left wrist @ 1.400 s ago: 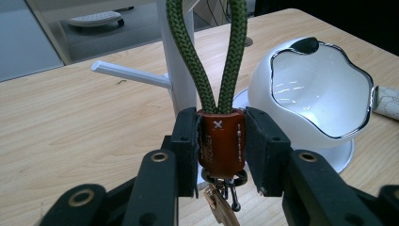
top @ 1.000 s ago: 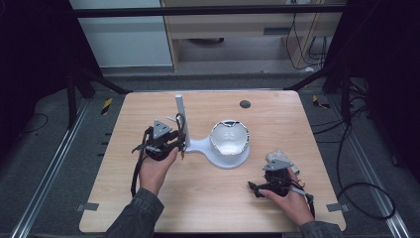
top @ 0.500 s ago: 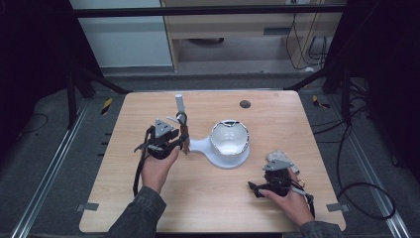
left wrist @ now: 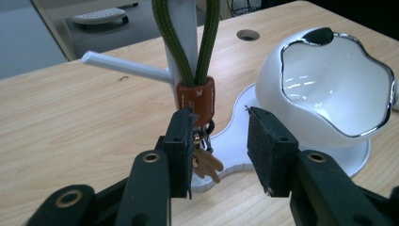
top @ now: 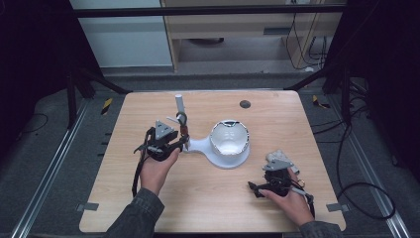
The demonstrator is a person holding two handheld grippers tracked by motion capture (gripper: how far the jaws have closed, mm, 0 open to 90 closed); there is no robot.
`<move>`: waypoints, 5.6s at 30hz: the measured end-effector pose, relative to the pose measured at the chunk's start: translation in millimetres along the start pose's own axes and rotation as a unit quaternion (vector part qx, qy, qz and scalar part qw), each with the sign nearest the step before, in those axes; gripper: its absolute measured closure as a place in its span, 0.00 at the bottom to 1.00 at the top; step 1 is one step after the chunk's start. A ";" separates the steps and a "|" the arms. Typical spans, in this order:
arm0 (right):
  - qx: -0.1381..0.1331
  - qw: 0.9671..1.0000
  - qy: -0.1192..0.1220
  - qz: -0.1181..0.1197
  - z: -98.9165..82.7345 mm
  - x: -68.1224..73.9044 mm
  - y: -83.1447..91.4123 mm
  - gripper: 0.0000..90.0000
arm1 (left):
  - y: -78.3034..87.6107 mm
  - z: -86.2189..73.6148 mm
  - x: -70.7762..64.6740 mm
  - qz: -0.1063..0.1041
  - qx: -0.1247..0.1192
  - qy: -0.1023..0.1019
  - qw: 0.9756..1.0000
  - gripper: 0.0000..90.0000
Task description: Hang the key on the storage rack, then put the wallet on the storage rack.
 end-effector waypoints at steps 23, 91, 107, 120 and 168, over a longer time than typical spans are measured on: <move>0.017 0.999 0.037 -0.017 11.6 -1.9 15.3 0.10 | 7.0 -66.1 44.5 0.008 0.060 0.046 0.997 0.27; 0.206 0.978 0.006 -0.046 14.4 -93.7 34.6 0.16 | -1.9 -131.3 71.7 0.027 0.121 0.059 0.991 0.10; 0.230 0.972 -0.001 -0.045 4.9 -92.4 23.8 0.21 | -2.9 -131.1 71.5 0.028 0.118 0.058 0.991 0.09; 0.238 0.971 -0.006 -0.038 -4.5 -91.1 18.7 0.27 | -3.3 -131.1 71.3 0.028 0.118 0.056 0.991 0.09; 0.139 0.970 0.198 -0.011 105.6 -56.0 74.6 0.35 | -3.5 -131.3 71.2 0.027 0.116 0.055 0.991 0.09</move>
Point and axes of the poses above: each handheld gripper's, and its own axes: y roughly backward along the jaws, z roughly out of its top, x roughly to its left, the point moved 6 cm from there along -y, roughly forward along the jaws, and after that the axes turned 13 degrees about -z, right-handed, at the moved point
